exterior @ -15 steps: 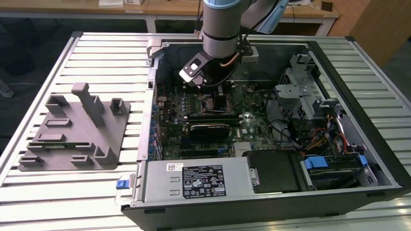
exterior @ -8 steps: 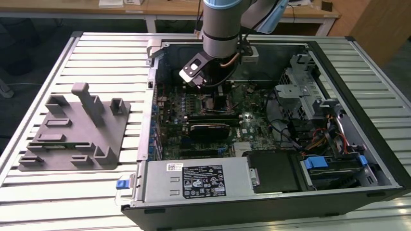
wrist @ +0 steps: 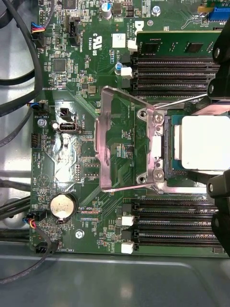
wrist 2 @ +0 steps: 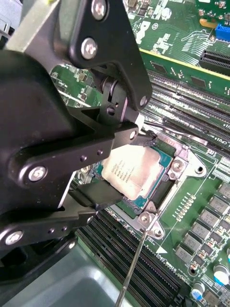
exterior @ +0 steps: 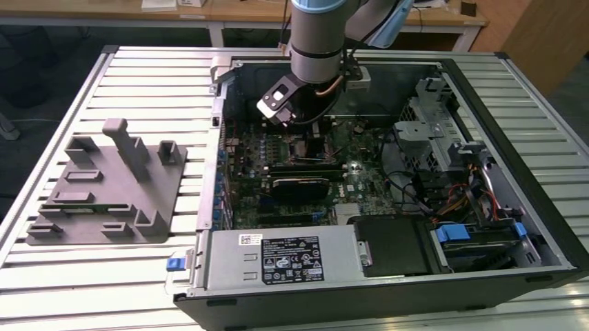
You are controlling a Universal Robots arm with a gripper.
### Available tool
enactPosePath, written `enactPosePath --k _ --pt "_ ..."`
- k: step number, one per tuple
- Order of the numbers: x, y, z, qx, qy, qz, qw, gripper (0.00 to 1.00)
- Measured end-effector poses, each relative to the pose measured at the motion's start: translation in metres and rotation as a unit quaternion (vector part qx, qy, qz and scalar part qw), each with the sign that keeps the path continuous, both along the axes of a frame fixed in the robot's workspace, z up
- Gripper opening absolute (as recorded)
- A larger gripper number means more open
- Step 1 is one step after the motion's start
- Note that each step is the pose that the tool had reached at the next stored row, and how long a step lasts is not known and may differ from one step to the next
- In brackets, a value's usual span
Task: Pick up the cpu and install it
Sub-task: 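Place the cpu into insertion slot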
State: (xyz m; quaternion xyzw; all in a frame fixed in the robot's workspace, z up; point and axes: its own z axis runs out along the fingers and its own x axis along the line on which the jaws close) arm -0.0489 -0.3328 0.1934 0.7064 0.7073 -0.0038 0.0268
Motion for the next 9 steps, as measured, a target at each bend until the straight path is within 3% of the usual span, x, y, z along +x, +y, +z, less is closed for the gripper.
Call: enactPosePath --k 9 --pt "0.0001 0.0001 0.0022 0.0008 -0.0002 0.0 1.0 0.53"
